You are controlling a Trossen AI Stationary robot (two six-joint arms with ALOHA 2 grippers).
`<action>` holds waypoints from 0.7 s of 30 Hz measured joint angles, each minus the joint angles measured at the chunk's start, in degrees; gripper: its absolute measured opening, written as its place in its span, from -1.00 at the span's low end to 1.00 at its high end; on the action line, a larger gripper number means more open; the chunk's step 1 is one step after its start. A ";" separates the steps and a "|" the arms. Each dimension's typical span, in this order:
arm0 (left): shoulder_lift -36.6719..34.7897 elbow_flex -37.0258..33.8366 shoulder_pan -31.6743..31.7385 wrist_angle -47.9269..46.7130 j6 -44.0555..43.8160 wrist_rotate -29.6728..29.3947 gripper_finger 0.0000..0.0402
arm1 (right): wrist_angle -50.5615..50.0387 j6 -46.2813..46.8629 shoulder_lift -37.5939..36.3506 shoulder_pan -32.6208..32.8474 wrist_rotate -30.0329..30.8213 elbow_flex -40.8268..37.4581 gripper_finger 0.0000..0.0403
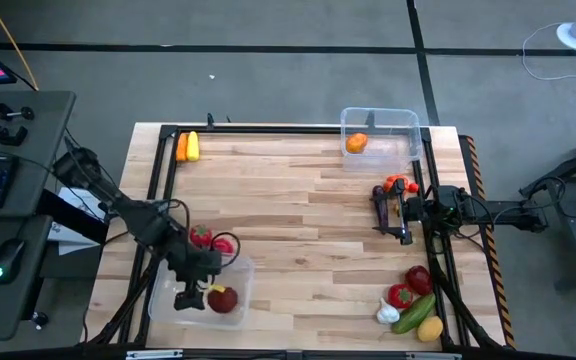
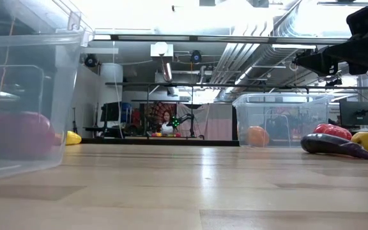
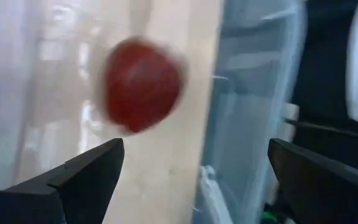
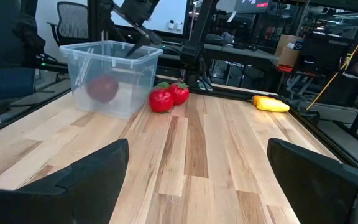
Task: Sort produce into baskets
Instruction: Put the yellow corn into the bottom transparent bin
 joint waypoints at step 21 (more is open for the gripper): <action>-12.55 0.09 43.39 35.34 28.75 -15.65 0.93 | 0.00 0.00 0.01 0.00 0.00 0.00 0.88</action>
